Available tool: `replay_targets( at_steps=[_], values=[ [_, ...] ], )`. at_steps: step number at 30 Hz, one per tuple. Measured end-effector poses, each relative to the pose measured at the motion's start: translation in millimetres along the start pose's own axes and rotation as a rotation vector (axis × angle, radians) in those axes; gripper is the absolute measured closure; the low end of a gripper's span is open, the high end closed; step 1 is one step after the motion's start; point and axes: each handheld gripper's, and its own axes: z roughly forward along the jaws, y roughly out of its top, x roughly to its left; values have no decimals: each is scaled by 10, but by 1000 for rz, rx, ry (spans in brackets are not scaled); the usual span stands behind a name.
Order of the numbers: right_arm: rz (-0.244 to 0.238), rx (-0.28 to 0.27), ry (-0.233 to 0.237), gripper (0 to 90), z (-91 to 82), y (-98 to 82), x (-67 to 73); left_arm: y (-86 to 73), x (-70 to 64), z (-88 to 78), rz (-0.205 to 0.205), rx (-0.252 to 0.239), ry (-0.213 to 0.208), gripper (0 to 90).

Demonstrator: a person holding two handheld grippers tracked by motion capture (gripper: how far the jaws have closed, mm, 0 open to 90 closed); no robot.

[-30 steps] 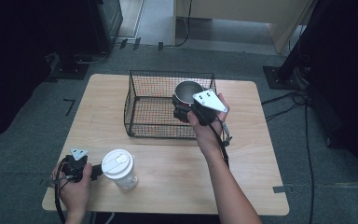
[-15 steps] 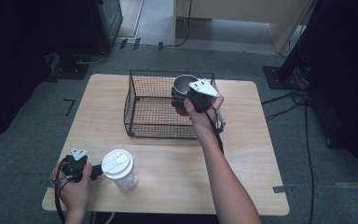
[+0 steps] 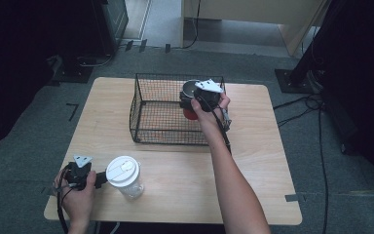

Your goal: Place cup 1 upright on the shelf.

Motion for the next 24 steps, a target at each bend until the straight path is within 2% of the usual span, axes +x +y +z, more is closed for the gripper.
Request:
replay_targets(
  at_steps=[4,8,11,24],
  values=[
    [-13,38,-3,72,91,-40,-3,0,1,-1,-1,0,-1,1],
    [-30,75,22,72,161,-68,-1,0,-2,1,1,1,1,1],
    [-42,104,22,72,210,-97,0,0,-1,1,1,0,1,1],
    [-28,239,14,70,358,-131,-94,0,-3,1,2,2,2,1]
  ],
)
